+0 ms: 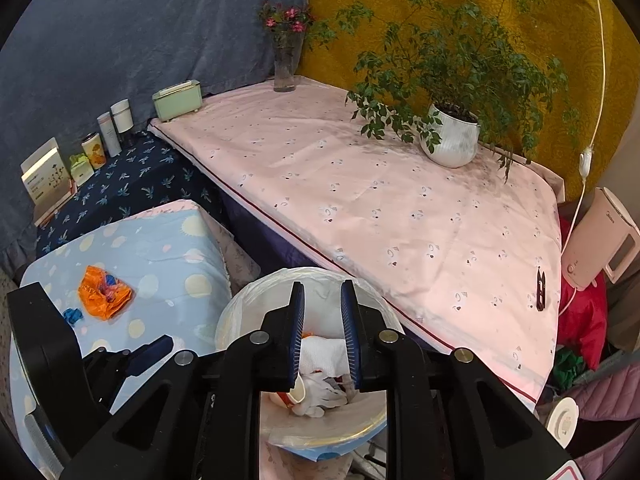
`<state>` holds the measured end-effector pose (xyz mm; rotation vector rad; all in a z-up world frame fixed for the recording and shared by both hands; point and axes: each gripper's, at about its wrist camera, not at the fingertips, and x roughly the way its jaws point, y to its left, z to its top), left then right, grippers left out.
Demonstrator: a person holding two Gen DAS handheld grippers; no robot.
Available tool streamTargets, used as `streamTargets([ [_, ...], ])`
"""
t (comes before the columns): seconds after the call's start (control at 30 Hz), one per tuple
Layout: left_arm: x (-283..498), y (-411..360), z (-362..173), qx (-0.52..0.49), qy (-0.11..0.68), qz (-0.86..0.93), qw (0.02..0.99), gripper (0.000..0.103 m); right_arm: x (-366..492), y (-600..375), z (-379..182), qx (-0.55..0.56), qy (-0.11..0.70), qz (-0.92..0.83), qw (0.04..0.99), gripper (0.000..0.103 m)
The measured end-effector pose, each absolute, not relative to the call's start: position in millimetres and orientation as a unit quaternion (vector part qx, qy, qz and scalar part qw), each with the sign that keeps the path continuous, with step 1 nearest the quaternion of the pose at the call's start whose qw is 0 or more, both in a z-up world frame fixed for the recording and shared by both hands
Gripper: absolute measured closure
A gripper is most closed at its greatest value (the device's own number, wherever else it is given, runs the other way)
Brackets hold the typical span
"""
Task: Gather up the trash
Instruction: 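Open both tools over the bin to drop the cup and tissue, then grasp the blue ribbon with the left tool while the right tool grasps the orange plastic bag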
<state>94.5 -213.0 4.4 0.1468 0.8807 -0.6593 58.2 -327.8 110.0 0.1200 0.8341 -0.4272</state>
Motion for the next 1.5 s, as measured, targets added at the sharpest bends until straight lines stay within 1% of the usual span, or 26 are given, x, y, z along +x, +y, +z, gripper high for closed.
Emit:
streamTargets([
  [0.17,102,-194,2,0.065,0.421,-0.294,0.856,0.050,67,-310,108,0.047,0.404,-0.190,0.893,0.082],
  [0.3,109,-175,0,0.065,0.420,-0.275,0.862,0.049,76,-289,104,0.034,0.408,-0.171,0.896,0.078],
  [0.5,123,-138,-7,0.051,0.429,-0.243,0.869,0.049,91,-255,96,0.018,0.416,-0.136,0.899,0.078],
  [0.73,140,-82,-19,0.048,0.438,-0.189,0.878,0.049,112,-216,74,0.010,0.428,-0.094,0.899,0.077],
  [0.77,143,-74,-22,0.047,0.440,-0.181,0.878,0.049,116,-208,69,0.011,0.431,-0.087,0.898,0.076],
  [0.83,149,-53,-27,0.038,0.447,-0.161,0.879,0.040,123,-196,59,0.014,0.435,-0.073,0.898,0.069],
  [0.9,155,-31,-33,0.036,0.450,-0.141,0.881,0.040,132,-181,48,0.014,0.437,-0.057,0.898,0.069],
  [0.97,161,-9,-40,0.039,0.454,-0.115,0.883,0.036,141,-167,39,0.017,0.439,-0.044,0.897,0.067],
  [1.03,169,12,-46,0.036,0.456,-0.093,0.885,0.033,150,-154,29,0.020,0.440,-0.029,0.897,0.060],
  [1.17,183,49,-57,0.030,0.462,-0.065,0.884,0.026,169,-133,11,0.021,0.446,-0.009,0.895,0.058],
  [1.23,189,62,-62,0.029,0.463,-0.055,0.884,0.022,179,-124,1,0.024,0.449,-0.001,0.893,0.054],
  [1.33,202,77,-70,0.022,0.468,-0.047,0.882,0.017,194,-112,-15,0.026,0.454,0.009,0.891,0.053],
  [1.5,217,84,-81,0.012,0.476,-0.044,0.878,0.017,213,-100,-36,0.028,0.461,0.021,0.887,0.053],
])
